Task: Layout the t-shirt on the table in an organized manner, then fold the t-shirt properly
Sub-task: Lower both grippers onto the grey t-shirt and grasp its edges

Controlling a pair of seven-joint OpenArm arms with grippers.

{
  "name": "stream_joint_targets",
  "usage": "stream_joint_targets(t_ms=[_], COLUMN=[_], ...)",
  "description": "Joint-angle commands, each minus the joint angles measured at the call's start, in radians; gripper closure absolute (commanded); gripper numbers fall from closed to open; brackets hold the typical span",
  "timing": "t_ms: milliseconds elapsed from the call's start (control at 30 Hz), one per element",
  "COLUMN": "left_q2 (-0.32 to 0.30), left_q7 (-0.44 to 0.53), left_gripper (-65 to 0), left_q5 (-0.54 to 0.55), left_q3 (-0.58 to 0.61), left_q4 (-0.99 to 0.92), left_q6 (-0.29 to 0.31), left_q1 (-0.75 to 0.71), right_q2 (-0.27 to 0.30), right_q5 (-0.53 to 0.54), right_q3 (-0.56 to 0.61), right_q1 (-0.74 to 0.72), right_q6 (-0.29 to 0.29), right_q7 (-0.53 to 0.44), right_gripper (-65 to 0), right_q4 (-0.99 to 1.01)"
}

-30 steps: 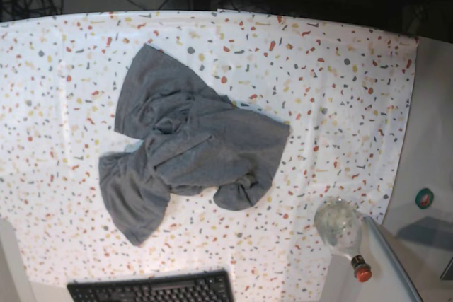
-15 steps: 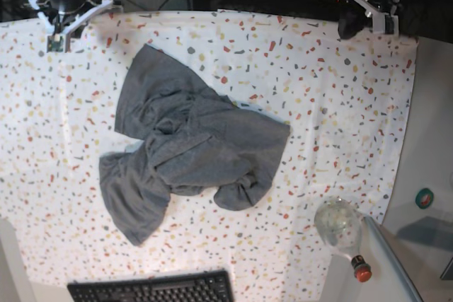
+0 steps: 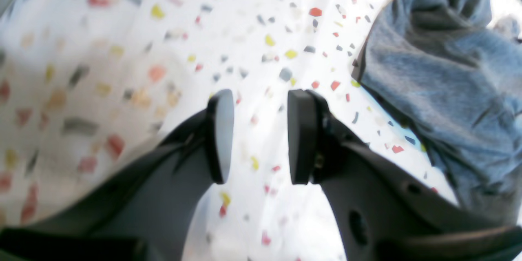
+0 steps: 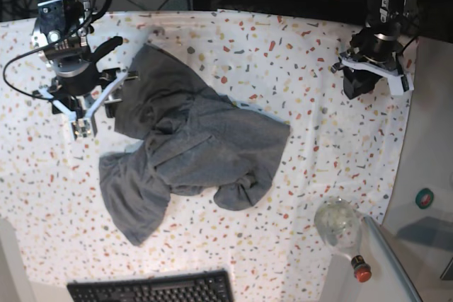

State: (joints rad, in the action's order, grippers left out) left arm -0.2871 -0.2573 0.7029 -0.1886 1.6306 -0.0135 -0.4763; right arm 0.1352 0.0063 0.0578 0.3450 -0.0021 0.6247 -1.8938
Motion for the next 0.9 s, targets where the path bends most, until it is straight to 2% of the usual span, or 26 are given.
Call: stream_joint_targets(t_ms=[0, 100, 267, 467, 567, 667, 800, 867], left_q2=[0.012, 0.041, 0.07, 0.11, 0.142, 0.168, 0.162, 0.157], left_q7=[0.014, 0.0, -0.116, -0.127, -0.127, -0.129, -0.129, -0.129], left_gripper=[-21.2, -21.2, -22.4, -22.5, -22.5, -22.7, -28.5, -26.8], left_q5=[-0.038, -0.098, -0.098, -0.098, -0.098, -0.098, -0.101, -0.105], left_q3=[0.014, 0.053, 0.11, 0.125, 0.125, 0.123, 0.123, 0.113], left_q4=[0.0, -0.074, -0.214, -0.35, -0.398, -0.401, -0.349, -0.316], left_q6=[0.008, 0.008, 0.008, 0.008, 0.013, 0.07, 0.131, 0.132], left_q1=[0.038, 0.149, 0.34, 0.468, 0.494, 0.486, 0.445, 0.425], right_q2=[0.008, 0.002, -0.03, -0.026, -0.026, -0.024, -0.024, -0.022], right_q5=[-0.004, -0.004, -0.007, -0.009, -0.009, -0.01, -0.01, -0.01], right_q3=[0.01, 0.034, 0.057, 0.053, 0.053, 0.053, 0.053, 0.053], right_q1=[-0.016, -0.039, -0.045, -0.045, -0.045, -0.045, -0.039, -0.04], right_q6=[-0.002, -0.002, -0.002, -0.002, -0.002, -0.002, -0.002, -0.002], right_q7=[-0.021, -0.018, -0.018, -0.016, -0.016, -0.016, -0.016, -0.016], right_gripper=[-32.4, -32.4, -32.4, -32.4, -32.4, -32.4, -32.4, -32.4], right_q4=[-0.016, -0.016, -0.016, -0.016, -0.014, -0.014, -0.013, 0.003])
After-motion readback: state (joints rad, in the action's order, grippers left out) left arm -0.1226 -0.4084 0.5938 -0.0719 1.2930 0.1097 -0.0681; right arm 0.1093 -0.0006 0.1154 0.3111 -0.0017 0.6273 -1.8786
